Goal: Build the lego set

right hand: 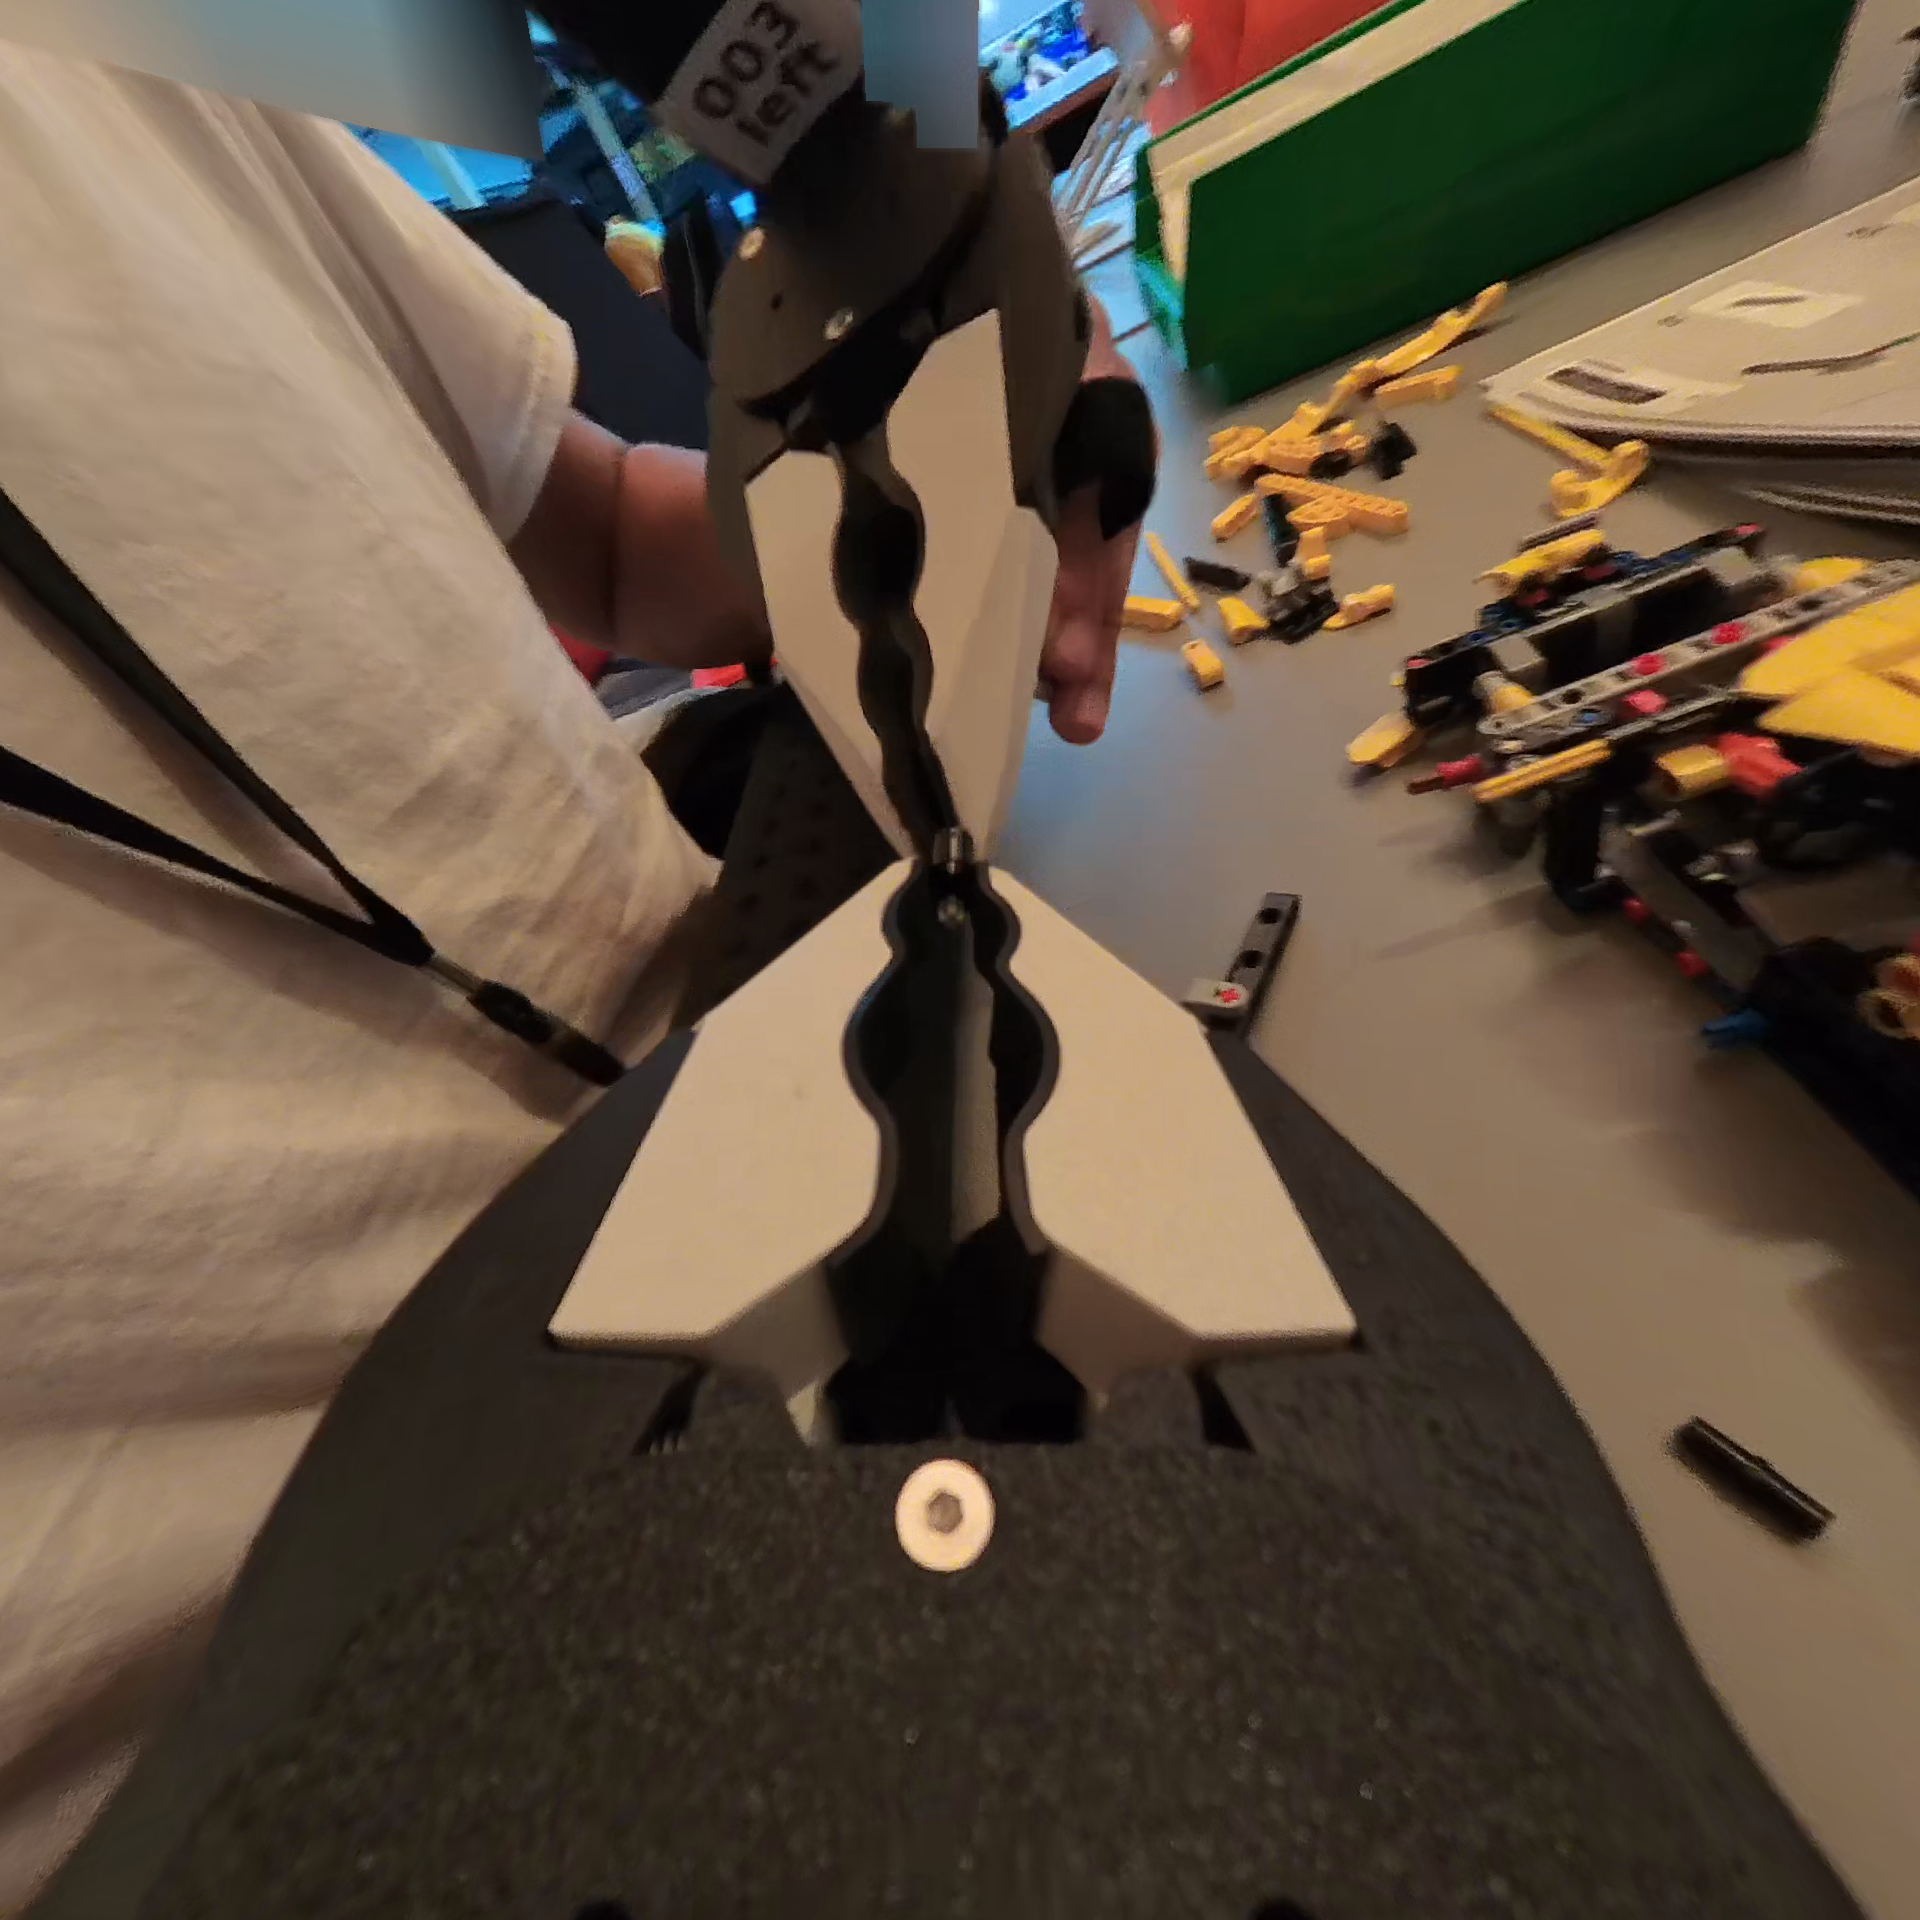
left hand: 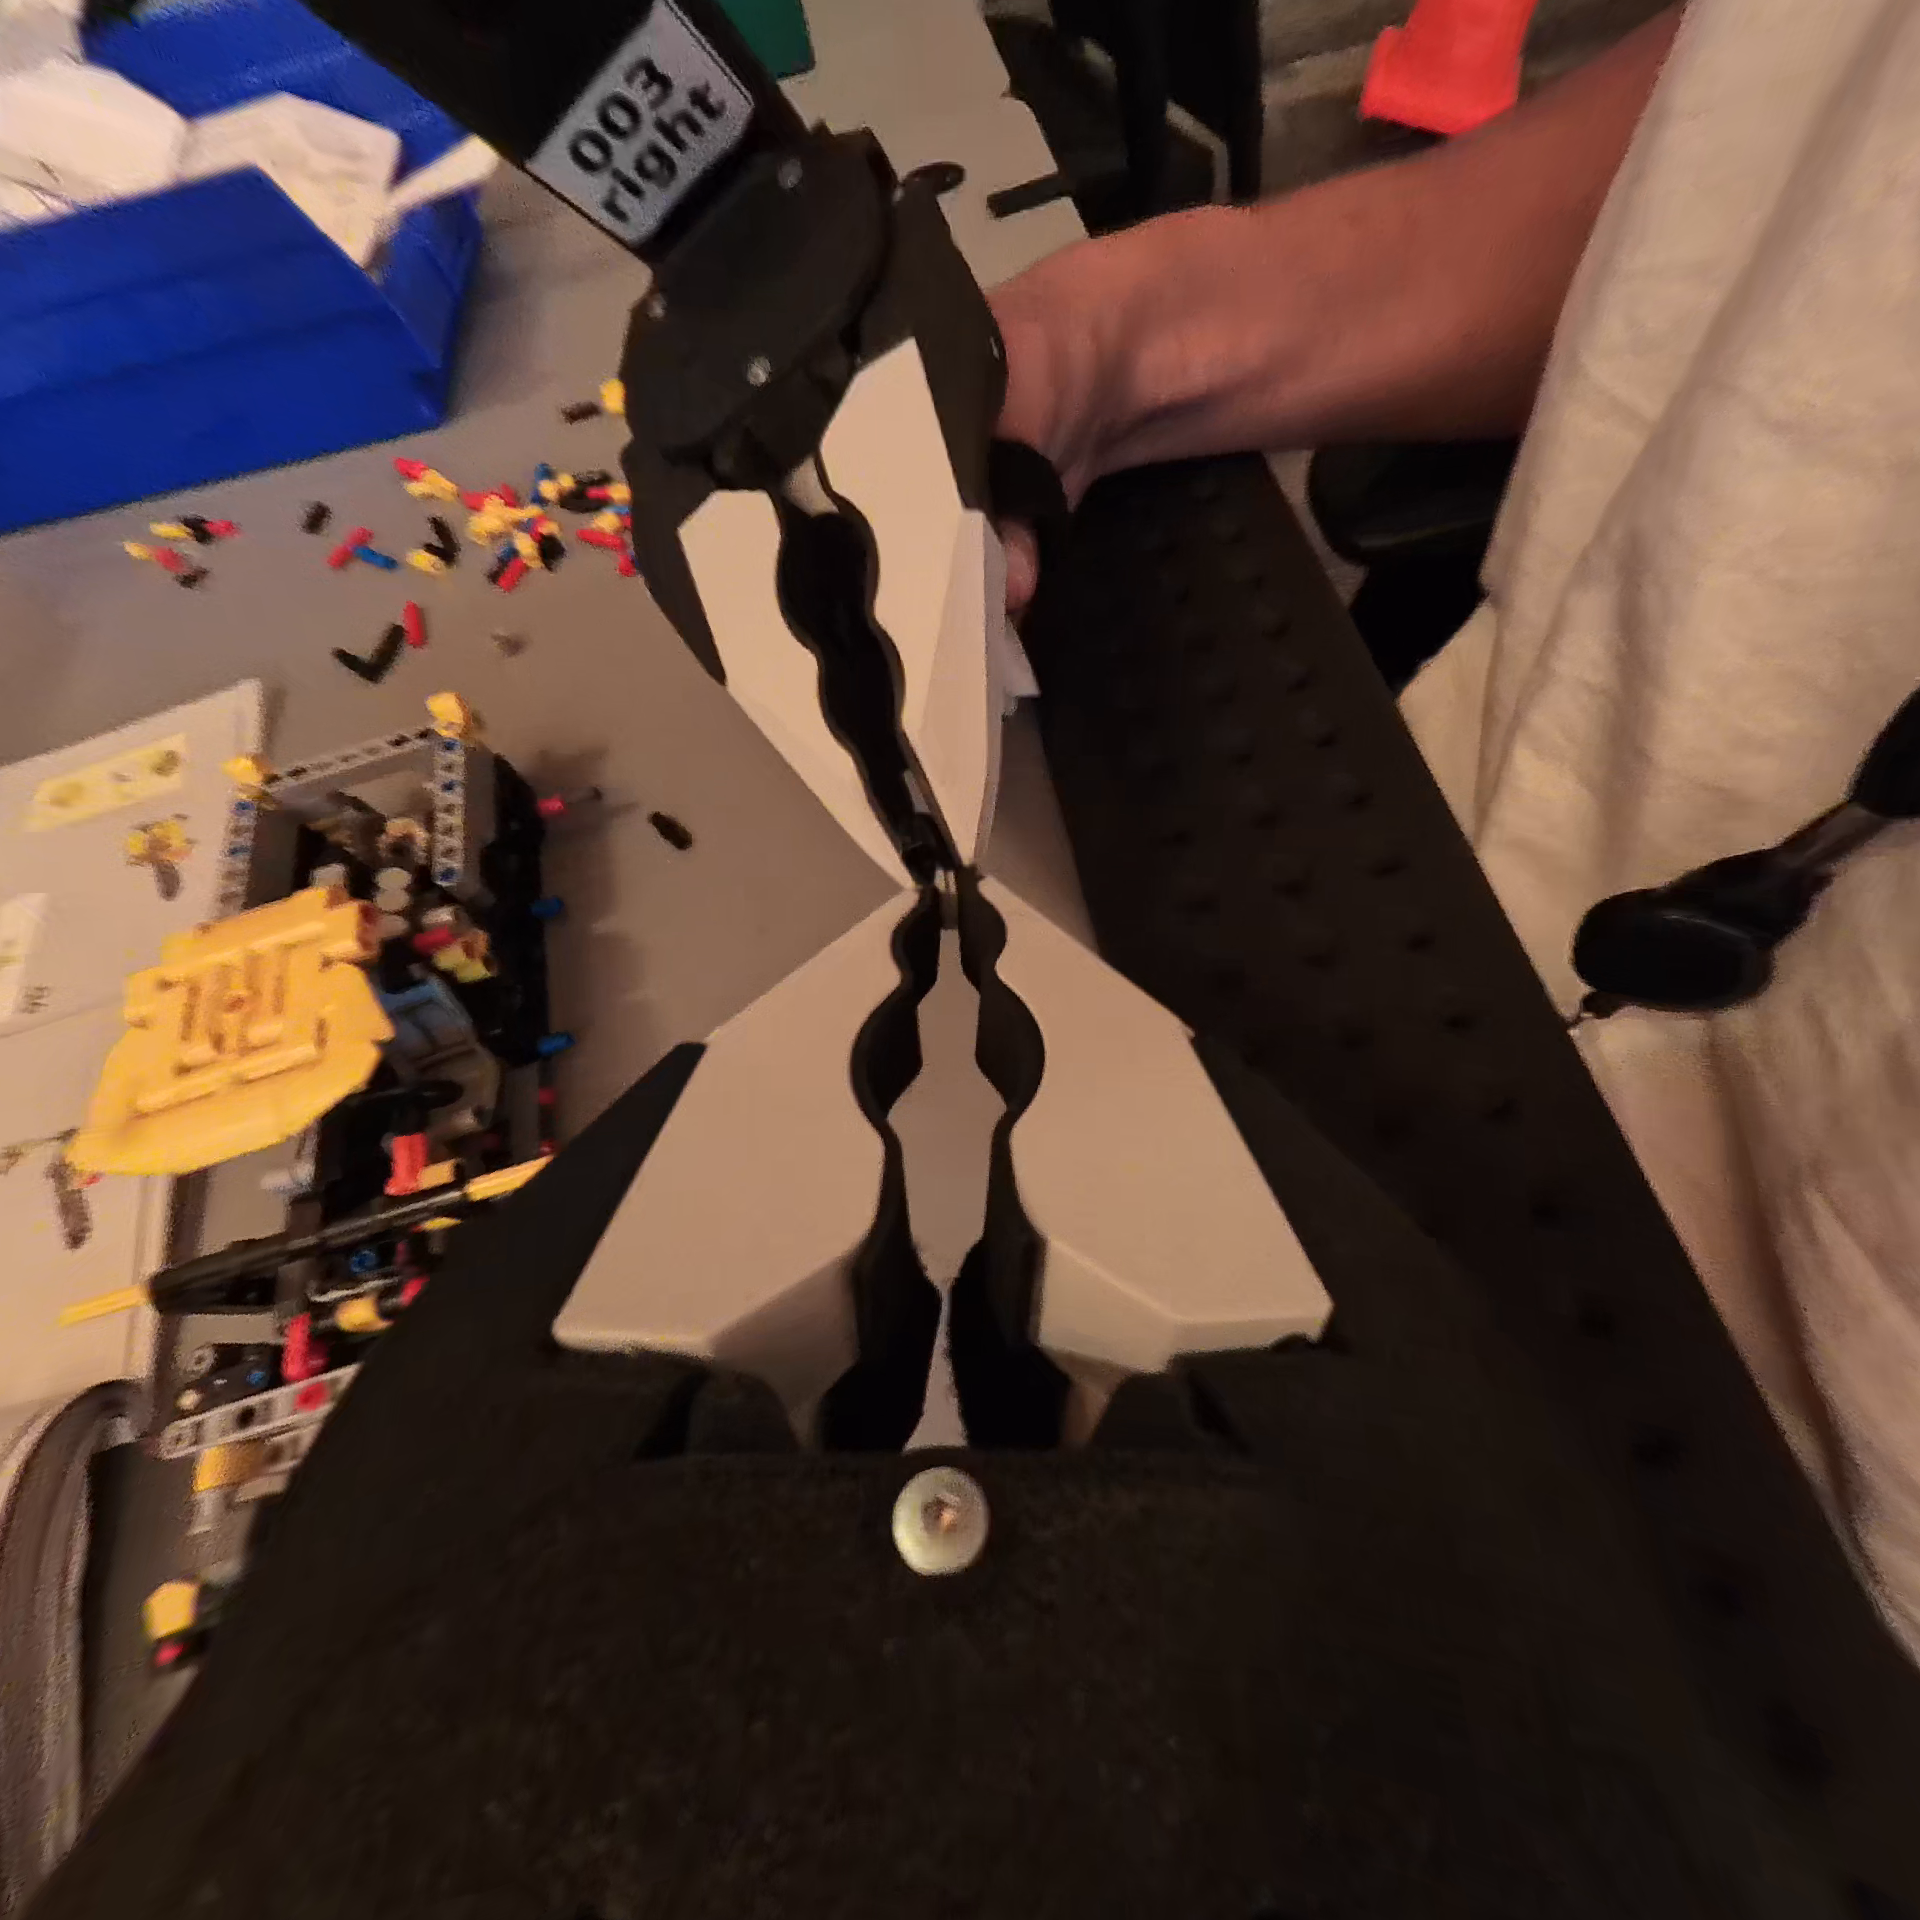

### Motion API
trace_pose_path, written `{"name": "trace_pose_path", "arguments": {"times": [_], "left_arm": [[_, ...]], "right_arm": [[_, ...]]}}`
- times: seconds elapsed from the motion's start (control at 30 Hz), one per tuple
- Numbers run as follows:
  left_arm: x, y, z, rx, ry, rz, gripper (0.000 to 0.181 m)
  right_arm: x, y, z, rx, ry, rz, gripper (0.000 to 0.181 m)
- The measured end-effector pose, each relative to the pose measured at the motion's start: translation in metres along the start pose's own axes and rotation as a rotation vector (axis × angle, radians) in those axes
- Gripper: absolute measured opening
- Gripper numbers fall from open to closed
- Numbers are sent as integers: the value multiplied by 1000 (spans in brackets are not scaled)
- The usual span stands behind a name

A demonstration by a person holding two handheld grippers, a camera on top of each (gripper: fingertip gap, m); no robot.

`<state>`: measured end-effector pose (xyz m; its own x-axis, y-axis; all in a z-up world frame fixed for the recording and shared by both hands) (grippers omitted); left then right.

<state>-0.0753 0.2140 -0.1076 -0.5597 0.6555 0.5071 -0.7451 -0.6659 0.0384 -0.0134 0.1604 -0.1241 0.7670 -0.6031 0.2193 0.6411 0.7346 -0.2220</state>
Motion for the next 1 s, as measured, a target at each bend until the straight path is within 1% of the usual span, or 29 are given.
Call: {"name": "trace_pose_path", "arguments": {"times": [0.1, 0.2, 0.4, 0.7, 0.8, 0.87, 0.93, 1.0], "left_arm": [[0, -5, 2, 19, 21, 0, 3], [-1, -6, 0, 24, 26, 5, 3], [1, -5, -4, 84, 79, -24, 4], [1, -6, -11, 114, 88, -29, 4], [3, -6, -10, 144, 99, -47, 4], [7, -12, -10, 236, 164, -74, 3], [17, -23, -6, 342, 295, -74, 4], [27, -28, 1, 410, 413, -84, 4]], "right_arm": [[3, 3, 3, -11, 36, -16, 7], [4, 4, 2, -12, 29, -28, 7], [2, 2, 1, -4, 20, -20, 7], [0, 4, -2, -14, -13, -20, 7], [0, 4, -1, -36, 11, -13, 7], [1, 8, 3, -45, 44, -47, 9], [7, 13, 12, 11, 94, -144, 34], [12, 15, 22, 117, 119, -281, 40]]}}
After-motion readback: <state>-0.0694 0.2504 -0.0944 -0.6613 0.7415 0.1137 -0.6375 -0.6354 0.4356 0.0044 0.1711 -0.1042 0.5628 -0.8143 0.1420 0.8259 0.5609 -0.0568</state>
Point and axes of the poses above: each gripper's, where its closed fingertips meet, x back along the fingers, z out of its top, y = z × x across the jaws, the point moved 5 cm from there along x, back along the fingers, and after that the axes turned 11 degrees about x, right-handed, at the moved point
